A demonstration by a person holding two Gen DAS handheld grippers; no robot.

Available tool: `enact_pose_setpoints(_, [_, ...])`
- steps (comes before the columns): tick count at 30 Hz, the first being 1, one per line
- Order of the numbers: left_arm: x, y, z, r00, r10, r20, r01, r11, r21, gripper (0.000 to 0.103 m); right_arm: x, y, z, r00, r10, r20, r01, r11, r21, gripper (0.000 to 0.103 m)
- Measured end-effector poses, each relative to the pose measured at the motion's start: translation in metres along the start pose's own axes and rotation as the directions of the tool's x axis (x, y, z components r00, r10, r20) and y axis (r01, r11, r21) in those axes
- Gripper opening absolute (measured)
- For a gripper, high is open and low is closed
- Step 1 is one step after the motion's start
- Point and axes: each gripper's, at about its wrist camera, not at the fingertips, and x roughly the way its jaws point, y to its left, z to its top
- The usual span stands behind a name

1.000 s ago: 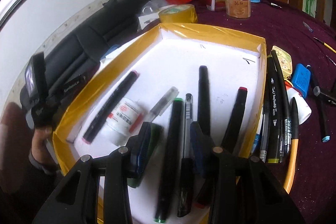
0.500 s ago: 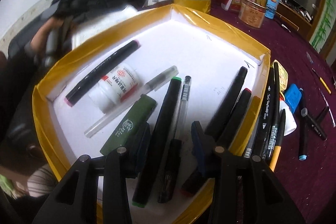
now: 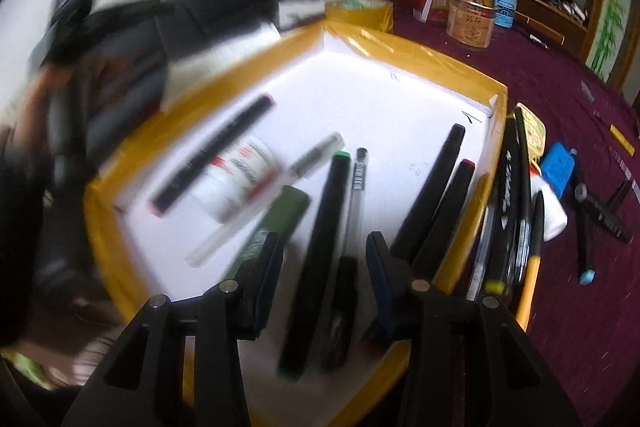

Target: Organize rigid objects

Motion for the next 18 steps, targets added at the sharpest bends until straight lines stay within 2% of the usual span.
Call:
enact_pose_setpoints(1, [-0.021,-0.011,-0.006,0.999,-0.034,0.008,0.034,0.999,0.010,0.065,-0.009,-0.006,-0.004,0.999,0.027,0.030,-0.027,0.999,0.031,0.040])
enact_pose_setpoints(2, [-0.050,-0.029,-0.017,0.993,-0.116,0.004,0.116,0.993,0.016,0.068,-0.019,-0.014,-0.010,0.997,0.049,0.058,-0.053,0.996,0.068,0.041])
enact_pose_setpoints(3, [-0.063,-0.042,-0.024,0.985,-0.173,-0.017,0.173,0.985,0.011,0.071,-0.029,-0.023,-0.016,0.995,0.062,0.084,-0.071,0.992,0.104,0.042])
enact_pose_setpoints(4, [-0.077,-0.059,-0.034,0.965,-0.253,-0.074,0.254,0.967,-0.004,0.071,-0.039,-0.032,-0.022,0.989,0.089,0.118,-0.105,0.985,0.134,0.042])
enact_pose_setpoints(5, [-0.085,-0.074,-0.042,0.935,-0.329,-0.132,0.330,0.944,-0.016,0.070,-0.051,-0.043,-0.030,0.982,0.117,0.151,-0.143,0.975,0.172,0.046])
enact_pose_setpoints(6, [-0.092,-0.094,-0.051,0.885,-0.419,-0.204,0.421,0.907,-0.035,0.070,-0.059,-0.050,-0.037,0.982,0.090,0.163,-0.123,0.971,0.204,0.050])
enact_pose_setpoints(8, [-0.107,-0.134,-0.067,0.817,-0.494,-0.297,0.514,0.858,-0.013,0.070,-0.077,-0.067,-0.055,0.982,0.006,0.189,-0.056,0.964,0.262,0.050])
enact_pose_setpoints(10, [-0.122,-0.166,-0.076,0.782,-0.537,-0.317,0.570,0.821,0.016,0.070,-0.092,-0.085,-0.074,0.980,-0.017,0.198,-0.048,0.946,0.322,0.050])
enact_pose_setpoints(14, [-0.144,-0.229,-0.085,0.748,-0.562,-0.352,0.636,0.759,0.140,0.070,-0.115,-0.126,-0.117,0.976,-0.081,0.200,-0.018,0.894,0.448,0.050])
enact_pose_setpoints(16, [-0.145,-0.252,-0.090,0.725,-0.561,-0.401,0.658,0.736,0.159,0.070,-0.120,-0.143,-0.130,0.975,-0.092,0.203,-0.020,0.871,0.491,0.050])
enact_pose_setpoints(17, [-0.139,-0.269,-0.093,0.704,-0.557,-0.441,0.672,0.723,0.162,0.070,-0.122,-0.148,-0.135,0.974,-0.094,0.207,-0.024,0.864,0.504,0.050])
enact_pose_setpoints(18, [-0.136,-0.280,-0.097,0.697,-0.539,-0.472,0.669,0.727,0.157,0.070,-0.125,-0.153,-0.138,0.973,-0.096,0.211,-0.028,0.856,0.516,0.050])
